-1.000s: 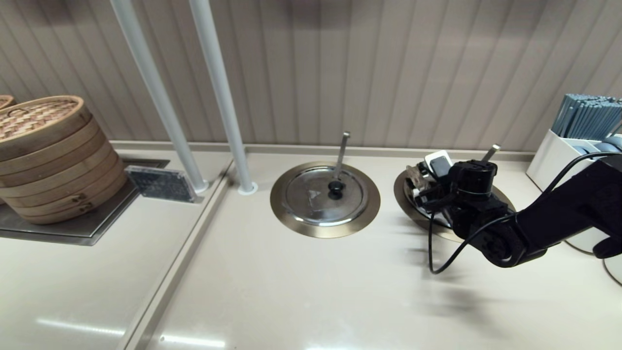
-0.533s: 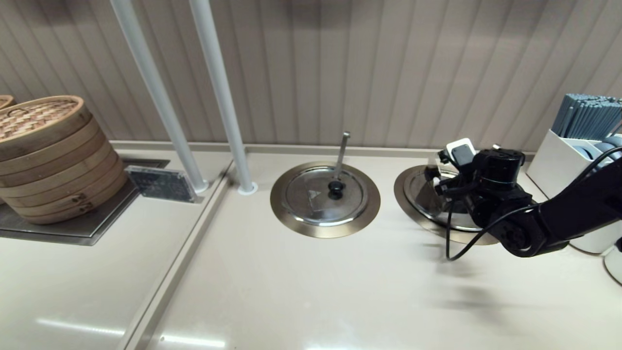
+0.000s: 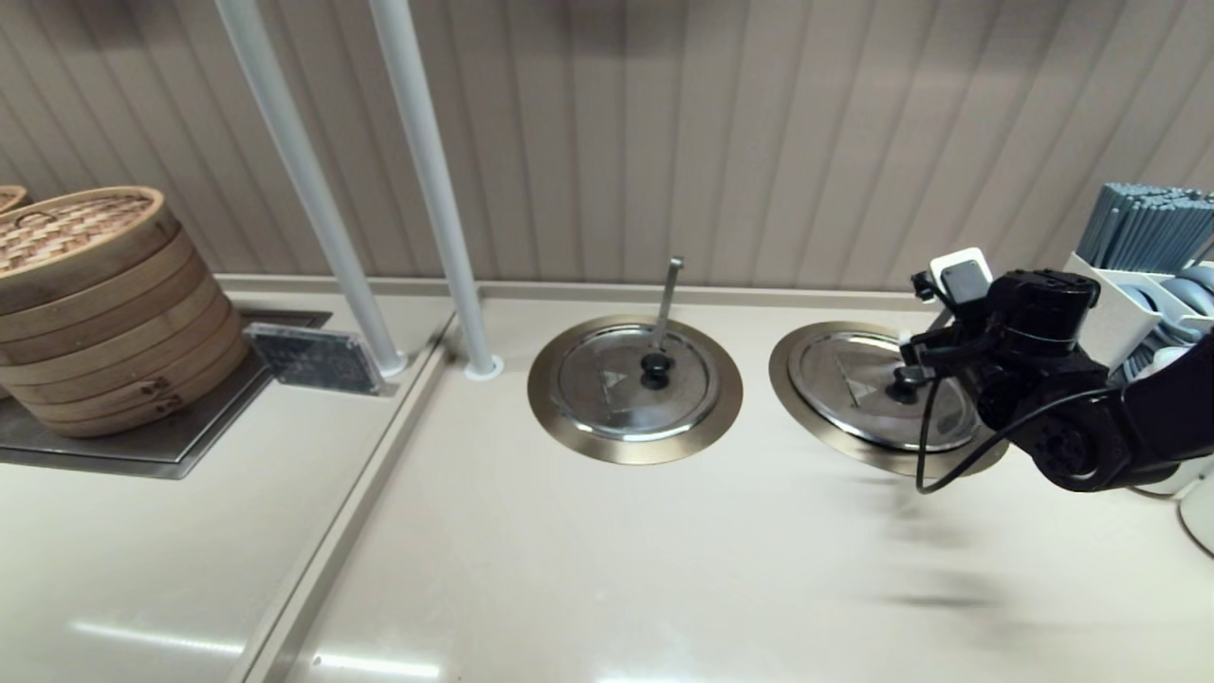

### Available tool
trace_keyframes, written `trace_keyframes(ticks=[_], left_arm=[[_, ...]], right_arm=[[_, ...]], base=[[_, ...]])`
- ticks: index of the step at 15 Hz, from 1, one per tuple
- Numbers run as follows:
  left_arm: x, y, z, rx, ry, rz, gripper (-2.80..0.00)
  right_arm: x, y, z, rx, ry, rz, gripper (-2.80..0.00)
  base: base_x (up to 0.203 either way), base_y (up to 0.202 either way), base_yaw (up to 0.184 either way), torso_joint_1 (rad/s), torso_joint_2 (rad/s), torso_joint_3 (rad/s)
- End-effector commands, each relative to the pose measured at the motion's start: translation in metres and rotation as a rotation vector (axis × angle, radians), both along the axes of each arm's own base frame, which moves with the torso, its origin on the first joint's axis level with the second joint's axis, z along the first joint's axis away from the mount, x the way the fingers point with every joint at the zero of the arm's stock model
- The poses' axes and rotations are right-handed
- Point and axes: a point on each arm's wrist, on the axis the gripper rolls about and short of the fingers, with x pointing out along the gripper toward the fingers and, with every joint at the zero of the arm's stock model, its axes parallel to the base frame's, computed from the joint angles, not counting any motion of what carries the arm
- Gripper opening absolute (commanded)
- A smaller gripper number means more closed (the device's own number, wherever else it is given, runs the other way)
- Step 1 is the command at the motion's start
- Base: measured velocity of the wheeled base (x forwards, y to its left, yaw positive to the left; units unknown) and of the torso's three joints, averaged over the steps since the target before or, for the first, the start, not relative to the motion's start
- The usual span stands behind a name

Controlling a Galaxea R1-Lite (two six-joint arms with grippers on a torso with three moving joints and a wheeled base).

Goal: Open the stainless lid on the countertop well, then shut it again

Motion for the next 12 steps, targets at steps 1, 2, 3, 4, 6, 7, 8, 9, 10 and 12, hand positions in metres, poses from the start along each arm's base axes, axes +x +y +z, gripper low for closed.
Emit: trace_keyframes(ticks=[1,2,3,4,6,7,8,9,10,12], left_arm=[[0.000,0.000,0.000,0.000,0.000,0.000,-2.80],[0.000,0.000,0.000,0.000,0.002,0.000,-2.80],[0.000,0.000,0.000,0.000,0.000,0.000,-2.80],[0.000,0.000,0.000,0.000,0.000,0.000,-2.80],[0.000,0.000,0.000,0.000,0.001,0.000,-2.80],[0.000,0.000,0.000,0.000,0.000,0.000,-2.80],[0.000,0.000,0.000,0.000,0.000,0.000,-2.80],[0.000,0.000,0.000,0.000,0.000,0.000,-2.80],[0.000,0.000,0.000,0.000,0.000,0.000,-2.80],[0.000,0.000,0.000,0.000,0.000,0.000,-2.80]], right_arm=[[-0.007,-0.007,0.015,0.002,-0.044,-0.016,0.00],[-0.008,-0.007,0.020,0.009,-0.059,-0.010,0.00],[-0.010,-0.006,0.024,0.019,-0.075,-0.006,0.00],[-0.010,-0.005,0.027,0.040,-0.093,-0.002,0.00],[-0.014,-0.004,0.038,0.086,-0.128,0.005,0.00],[-0.020,-0.003,0.044,0.104,-0.120,0.010,0.00],[-0.028,-0.001,0.052,0.143,-0.109,0.016,0.00],[-0.039,0.000,0.061,0.180,-0.089,0.026,-2.80],[-0.052,0.002,0.068,0.209,-0.043,0.042,-2.80],[-0.084,0.008,0.082,0.291,0.074,0.127,-2.80]], base=[[0.000,0.000,0.000,0.000,0.00,0.000],[0.000,0.000,0.000,0.000,0.00,0.000],[0.000,0.000,0.000,0.000,0.00,0.000],[0.000,0.000,0.000,0.000,0.00,0.000],[0.000,0.000,0.000,0.000,0.00,0.000],[0.000,0.000,0.000,0.000,0.00,0.000],[0.000,0.000,0.000,0.000,0.00,0.000],[0.000,0.000,0.000,0.000,0.00,0.000],[0.000,0.000,0.000,0.000,0.00,0.000],[0.000,0.000,0.000,0.000,0.00,0.000]])
